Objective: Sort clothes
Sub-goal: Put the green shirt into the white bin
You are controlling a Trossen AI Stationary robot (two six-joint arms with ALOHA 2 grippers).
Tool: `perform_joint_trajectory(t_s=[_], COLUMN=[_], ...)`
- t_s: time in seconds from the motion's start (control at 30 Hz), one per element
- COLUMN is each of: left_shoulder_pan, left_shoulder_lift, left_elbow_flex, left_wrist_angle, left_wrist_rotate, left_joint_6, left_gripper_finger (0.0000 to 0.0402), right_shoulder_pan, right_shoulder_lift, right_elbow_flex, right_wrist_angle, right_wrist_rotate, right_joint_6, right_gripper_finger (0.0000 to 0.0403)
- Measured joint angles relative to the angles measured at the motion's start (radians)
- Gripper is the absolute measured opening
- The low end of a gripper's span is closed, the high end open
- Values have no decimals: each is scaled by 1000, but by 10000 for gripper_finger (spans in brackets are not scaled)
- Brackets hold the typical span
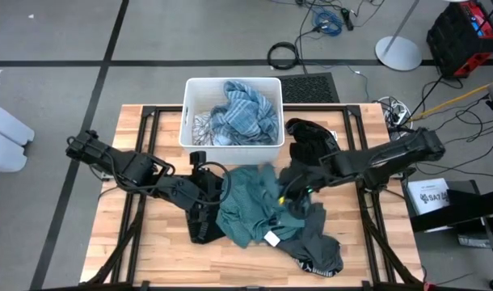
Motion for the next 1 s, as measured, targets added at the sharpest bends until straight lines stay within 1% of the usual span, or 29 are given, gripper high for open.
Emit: perform_joint_trajectory(t_s=[0.17,0.37,0.47,0.57,0.67,0.73,0.8,1.0], left_shoulder_pan=[0,0,0,0,0,0,0,0], left_shoulder_lift=[0,0,0,0,0,0,0,0], left_elbow_flex=[0,0,0,0,0,0,0,0], left_wrist_angle=[0,-2,-11,-27,-26,-26,-26,-23], left_wrist_rotate=[0,0,0,0,0,0,0,0], left_joint_6=[0,0,0,0,0,0,-1,-1], left_gripper_finger=[130,130,130,130,130,130,130,130], right_shoulder_pan=[24,49,61,67,71,72,72,72], right_shoulder_lift=[151,350,433,491,519,523,522,519], right_elbow_flex=[33,34,34,34,34,35,35,36], right_wrist_angle=[150,329,423,506,557,572,583,608], right_wrist_rotate=[-8,-2,0,-1,1,1,1,3], right_joint_6=[-5,-14,8,47,68,51,31,0], right_gripper_finger=[0,0,0,0,4,18,40,139])
